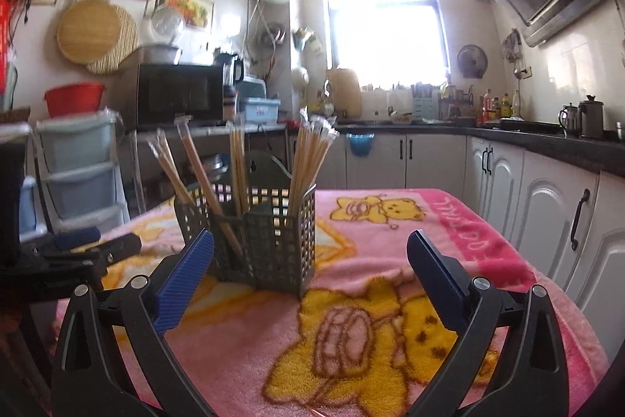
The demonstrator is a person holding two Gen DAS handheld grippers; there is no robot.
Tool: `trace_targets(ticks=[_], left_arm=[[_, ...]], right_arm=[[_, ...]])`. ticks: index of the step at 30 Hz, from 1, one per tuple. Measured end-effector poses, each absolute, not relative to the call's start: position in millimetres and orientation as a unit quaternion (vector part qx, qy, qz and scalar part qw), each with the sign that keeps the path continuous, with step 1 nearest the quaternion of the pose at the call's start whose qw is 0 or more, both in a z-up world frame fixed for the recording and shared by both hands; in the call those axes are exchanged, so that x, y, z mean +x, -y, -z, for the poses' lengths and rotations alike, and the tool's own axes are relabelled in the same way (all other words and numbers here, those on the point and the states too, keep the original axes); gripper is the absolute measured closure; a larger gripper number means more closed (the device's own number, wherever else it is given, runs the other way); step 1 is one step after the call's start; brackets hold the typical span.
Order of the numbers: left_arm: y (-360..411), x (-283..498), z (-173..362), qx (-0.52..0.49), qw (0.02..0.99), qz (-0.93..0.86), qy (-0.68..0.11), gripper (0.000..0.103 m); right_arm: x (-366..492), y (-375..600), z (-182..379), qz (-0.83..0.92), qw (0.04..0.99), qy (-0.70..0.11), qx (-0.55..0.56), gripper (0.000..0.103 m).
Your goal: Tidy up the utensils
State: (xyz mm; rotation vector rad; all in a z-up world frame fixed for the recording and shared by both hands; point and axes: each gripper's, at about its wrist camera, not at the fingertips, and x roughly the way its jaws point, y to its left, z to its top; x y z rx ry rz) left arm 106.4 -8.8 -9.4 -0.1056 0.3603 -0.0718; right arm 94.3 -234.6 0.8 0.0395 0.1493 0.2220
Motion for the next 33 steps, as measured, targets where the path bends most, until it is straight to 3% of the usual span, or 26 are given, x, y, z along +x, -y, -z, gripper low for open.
trace_targets(ticks=[33], left_arm=[[6.4, 104.2, 9.6, -0.048, 0.983, 0.03, -0.173, 0.011]], right_arm=[[88.3, 233.2, 1.3, -0.102, 0.992, -0.072, 0.026, 0.007]])
